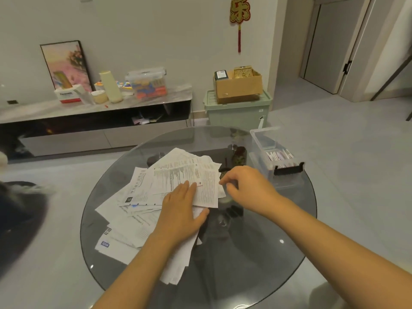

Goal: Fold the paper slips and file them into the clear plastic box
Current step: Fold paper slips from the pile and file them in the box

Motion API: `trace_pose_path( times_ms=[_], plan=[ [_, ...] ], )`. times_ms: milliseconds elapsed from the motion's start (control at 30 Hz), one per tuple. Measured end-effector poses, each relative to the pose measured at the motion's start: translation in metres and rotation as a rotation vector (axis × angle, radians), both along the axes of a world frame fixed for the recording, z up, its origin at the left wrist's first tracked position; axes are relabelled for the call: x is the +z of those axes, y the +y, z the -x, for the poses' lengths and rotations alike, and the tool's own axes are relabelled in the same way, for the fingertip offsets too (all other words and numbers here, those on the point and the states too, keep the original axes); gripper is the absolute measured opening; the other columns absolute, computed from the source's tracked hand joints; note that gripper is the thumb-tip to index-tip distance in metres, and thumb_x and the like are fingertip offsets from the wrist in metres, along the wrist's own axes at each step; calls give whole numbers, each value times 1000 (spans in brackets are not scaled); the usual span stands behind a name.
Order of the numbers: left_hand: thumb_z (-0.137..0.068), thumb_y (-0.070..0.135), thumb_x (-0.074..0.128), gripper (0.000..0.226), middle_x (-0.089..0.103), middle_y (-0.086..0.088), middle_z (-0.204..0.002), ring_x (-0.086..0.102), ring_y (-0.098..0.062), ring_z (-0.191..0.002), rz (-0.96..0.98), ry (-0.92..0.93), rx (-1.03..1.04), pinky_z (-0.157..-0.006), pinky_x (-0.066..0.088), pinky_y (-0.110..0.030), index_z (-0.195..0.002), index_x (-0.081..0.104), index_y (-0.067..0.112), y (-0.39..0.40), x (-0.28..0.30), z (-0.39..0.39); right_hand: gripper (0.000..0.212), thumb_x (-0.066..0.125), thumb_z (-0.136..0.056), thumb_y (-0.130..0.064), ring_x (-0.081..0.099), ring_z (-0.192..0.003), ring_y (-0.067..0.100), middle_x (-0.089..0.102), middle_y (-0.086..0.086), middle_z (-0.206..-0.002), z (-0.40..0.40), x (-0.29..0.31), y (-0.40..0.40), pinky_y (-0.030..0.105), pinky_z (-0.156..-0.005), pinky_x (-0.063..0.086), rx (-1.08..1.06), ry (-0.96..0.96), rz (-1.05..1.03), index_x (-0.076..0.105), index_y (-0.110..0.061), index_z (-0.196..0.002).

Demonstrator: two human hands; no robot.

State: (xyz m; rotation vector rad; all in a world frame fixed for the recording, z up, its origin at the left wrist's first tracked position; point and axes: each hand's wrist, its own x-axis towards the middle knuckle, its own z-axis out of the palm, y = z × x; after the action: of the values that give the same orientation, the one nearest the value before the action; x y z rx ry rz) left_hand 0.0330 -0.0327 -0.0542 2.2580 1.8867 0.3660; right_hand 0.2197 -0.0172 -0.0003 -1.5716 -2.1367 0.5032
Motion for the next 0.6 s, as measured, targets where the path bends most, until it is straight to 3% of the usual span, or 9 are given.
trace_pose_path(
  times_ms=[67,167,300,400,467,533,600],
  plan=[
    [-87,60,45,73,26,6,-153,25,-15,-139,-8,-8,12,-115,16,-35,-147,20,26,4,-5,5,29,47,-91,-14,51,-96,6,63,-7,-113,0,-3,3,27,-82,48,2,-23,-1,68,-21,-110],
    [-90,54,47,57,43,9,-141,39,-12,-128,-108,0,0,-107,23,-30,-139,36,29,5,-5,8,29,48,-90,-15,58,-94,8,64,-6,-115,1,-6,7,27,-81,50,32,-54,5,68,-20,-110],
    [-93,37,53,31,63,7,-120,55,-14,-112,-218,-63,-58,-95,35,-29,-120,64,26,5,-4,7,33,52,-89,-17,56,-106,12,62,-4,-117,-1,-10,8,30,-86,50,77,-116,47,63,-23,-119],
    [-91,27,59,21,69,6,-106,63,-14,-97,-225,-195,-95,-88,48,-30,-108,72,23,4,-7,6,36,55,-89,-26,47,-117,13,57,-5,-123,-4,-9,6,31,-93,45,145,-161,59,58,-26,-124],
    [-92,26,56,23,68,9,-110,61,-9,-101,-182,-254,-134,-91,46,-23,-110,71,25,-2,-5,5,34,55,-90,-31,45,-119,12,55,-7,-126,-6,-8,4,29,-97,41,173,-153,58,58,-28,-124],
    [-93,28,54,24,63,14,-119,55,-2,-109,-131,-264,-187,-92,34,-6,-112,69,30,-9,-3,6,32,53,-91,-35,44,-121,12,55,-8,-127,-9,-8,2,30,-100,39,179,-140,50,59,-29,-123],
    [-93,28,54,23,57,19,-124,47,5,-114,-45,-275,-253,-95,28,-3,-111,68,35,-19,0,6,32,53,-91,-35,44,-122,11,55,-10,-128,-12,-9,-1,30,-100,39,183,-141,53,60,-30,-122]
  ],
)
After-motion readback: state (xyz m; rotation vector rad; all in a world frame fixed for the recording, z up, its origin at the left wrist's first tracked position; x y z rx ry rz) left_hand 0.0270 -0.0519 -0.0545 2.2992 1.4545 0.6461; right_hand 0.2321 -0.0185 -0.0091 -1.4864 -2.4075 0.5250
